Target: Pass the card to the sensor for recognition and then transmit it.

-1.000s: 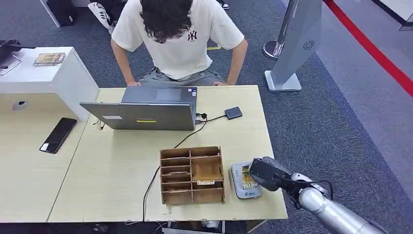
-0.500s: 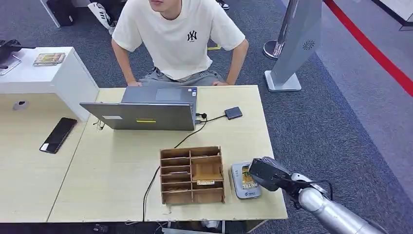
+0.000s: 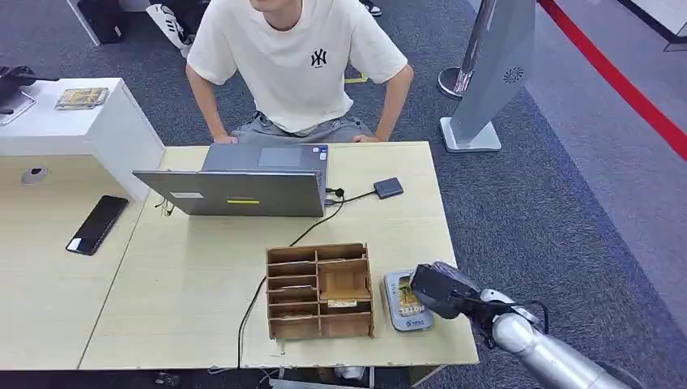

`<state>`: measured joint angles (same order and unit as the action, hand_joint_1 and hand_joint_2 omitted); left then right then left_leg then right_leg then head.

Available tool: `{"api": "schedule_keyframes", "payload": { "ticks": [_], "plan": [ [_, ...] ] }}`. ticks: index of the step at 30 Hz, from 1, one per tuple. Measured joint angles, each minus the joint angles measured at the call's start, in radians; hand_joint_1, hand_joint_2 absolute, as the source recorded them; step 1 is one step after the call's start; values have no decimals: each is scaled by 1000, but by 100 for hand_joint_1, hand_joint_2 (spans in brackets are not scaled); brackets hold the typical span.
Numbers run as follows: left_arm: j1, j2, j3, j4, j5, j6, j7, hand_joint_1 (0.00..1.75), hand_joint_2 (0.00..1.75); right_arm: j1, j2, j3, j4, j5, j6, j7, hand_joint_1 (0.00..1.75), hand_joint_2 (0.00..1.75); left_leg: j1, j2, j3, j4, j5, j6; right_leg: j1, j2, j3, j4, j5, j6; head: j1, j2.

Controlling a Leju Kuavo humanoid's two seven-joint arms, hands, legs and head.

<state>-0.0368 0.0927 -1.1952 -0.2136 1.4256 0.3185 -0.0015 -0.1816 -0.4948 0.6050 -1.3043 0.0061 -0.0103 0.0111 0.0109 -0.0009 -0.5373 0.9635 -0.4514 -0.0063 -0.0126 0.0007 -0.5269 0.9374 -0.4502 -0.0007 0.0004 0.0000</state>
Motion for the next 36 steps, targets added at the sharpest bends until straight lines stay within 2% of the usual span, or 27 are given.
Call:
{"api": "schedule_keyframes", "payload": {
  "ticks": [36],
  "plan": [
    [0, 0, 0, 0, -2, -6, 0, 0, 0, -11, 14, 1, 29, 15, 0, -3, 175, 175, 0, 0, 0, 0, 0, 0, 0, 0, 0, 0, 0, 0, 0, 0]
  ]
}}
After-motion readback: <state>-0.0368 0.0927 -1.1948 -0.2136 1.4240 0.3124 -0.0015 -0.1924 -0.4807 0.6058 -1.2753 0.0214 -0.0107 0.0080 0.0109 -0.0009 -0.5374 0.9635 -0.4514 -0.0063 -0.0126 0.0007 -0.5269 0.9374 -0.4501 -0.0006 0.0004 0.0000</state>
